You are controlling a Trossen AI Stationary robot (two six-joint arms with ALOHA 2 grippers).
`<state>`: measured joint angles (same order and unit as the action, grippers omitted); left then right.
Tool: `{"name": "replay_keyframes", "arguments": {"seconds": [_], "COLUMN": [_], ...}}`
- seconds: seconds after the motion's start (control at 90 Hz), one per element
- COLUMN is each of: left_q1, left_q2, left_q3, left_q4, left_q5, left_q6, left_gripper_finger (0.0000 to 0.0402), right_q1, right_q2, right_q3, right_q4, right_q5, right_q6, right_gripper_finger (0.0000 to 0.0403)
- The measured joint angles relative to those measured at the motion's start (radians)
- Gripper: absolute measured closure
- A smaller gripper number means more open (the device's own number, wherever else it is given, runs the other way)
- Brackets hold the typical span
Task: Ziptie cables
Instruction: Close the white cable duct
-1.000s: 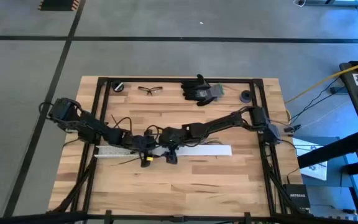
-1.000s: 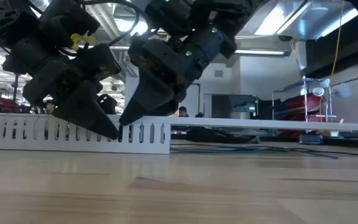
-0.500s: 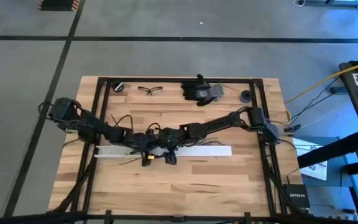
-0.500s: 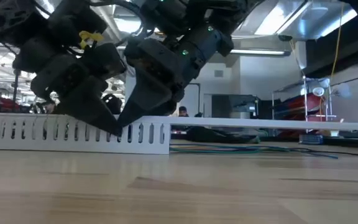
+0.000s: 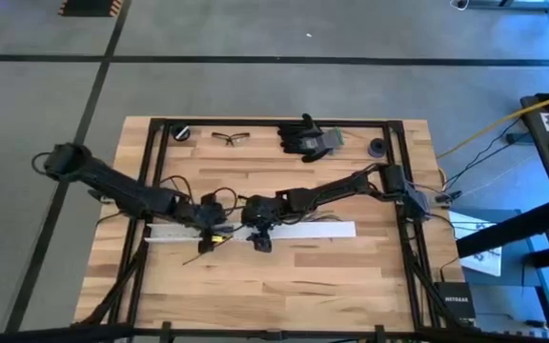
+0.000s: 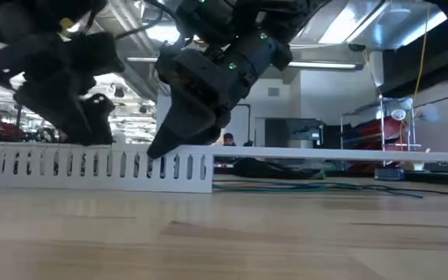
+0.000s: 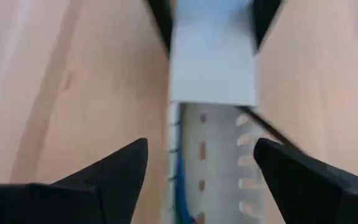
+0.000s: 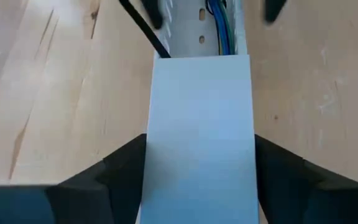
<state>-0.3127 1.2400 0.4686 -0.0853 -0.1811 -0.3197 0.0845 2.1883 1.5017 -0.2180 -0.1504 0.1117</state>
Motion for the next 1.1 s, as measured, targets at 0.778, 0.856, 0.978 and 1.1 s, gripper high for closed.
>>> {"name": "replay_keyframes", "arguments": {"seconds": [0.778,0.856,0.978,1.1], "left_q1": [-0.029,-0.028,-0.028,-0.028], "left_q2": [0.080,0.100,0.121,0.126], "left_q3": [-0.215,-0.217,-0.217,-0.217], "left_q4": [0.493,0.517,0.540,0.549], "left_q5": [-0.059,-0.060,-0.061,-0.061], "left_q6": [0.011,0.013,0.013,0.013], "left_gripper_finger": [0.0174,0.0187,0.0199,0.0199], "right_q1": [0.000,0.000,0.001,0.002], "right_q2": [0.002,0.003,0.005,0.008], "right_q3": [-0.005,-0.006,-0.008,-0.008], "right_q4": [0.041,0.053,0.078,0.095], "right_q5": [0.001,0.001,0.010,0.025], "right_q6": [-0.001,0.013,0.018,0.032], "right_gripper_finger": [0.0169,0.0169,0.0169,0.0169]}}
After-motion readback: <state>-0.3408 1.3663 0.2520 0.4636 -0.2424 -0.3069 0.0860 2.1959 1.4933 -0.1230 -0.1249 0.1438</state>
